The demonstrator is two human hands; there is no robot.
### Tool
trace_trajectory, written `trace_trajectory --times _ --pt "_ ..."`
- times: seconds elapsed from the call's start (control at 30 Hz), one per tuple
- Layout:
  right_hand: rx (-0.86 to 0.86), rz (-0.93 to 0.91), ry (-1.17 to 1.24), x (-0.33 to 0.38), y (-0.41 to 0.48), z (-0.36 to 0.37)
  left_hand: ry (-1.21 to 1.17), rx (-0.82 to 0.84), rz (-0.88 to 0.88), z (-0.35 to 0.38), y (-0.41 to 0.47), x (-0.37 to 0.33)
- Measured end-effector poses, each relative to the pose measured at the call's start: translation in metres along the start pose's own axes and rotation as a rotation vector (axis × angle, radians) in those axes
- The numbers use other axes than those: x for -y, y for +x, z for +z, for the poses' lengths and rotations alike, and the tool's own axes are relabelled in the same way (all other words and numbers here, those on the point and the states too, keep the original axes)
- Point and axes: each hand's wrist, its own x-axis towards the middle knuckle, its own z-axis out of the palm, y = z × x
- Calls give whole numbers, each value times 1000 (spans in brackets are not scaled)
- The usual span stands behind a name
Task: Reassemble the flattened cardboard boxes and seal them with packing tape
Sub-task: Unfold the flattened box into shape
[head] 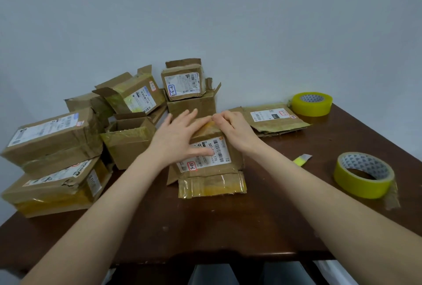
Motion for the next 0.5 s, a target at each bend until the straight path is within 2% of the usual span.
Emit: trace_trajectory --times 0.07,0.13,0.2,0.3,0.33,0.4,0.5 --pt "38 -5 37 7 -5 -5 -20 73 27 6 9 -8" --pt "77 82 154 3 -13 -16 -42 56 43 16 13 -6" --pt "10 251 292 -14 -20 -28 -124 20 41 19 11 2" --pt "-160 478 207 -36 -30 -41 -264 -35 47 6 10 12" --pt "-136 547 188 -38 -34 -43 -317 -64 49 0 10 15" --pt "20 661 237 -31 -43 -41 -407 -114 63 -16 11 19" --pt "168 766 593 -20 -46 -30 -440 -106 112 -32 8 15"
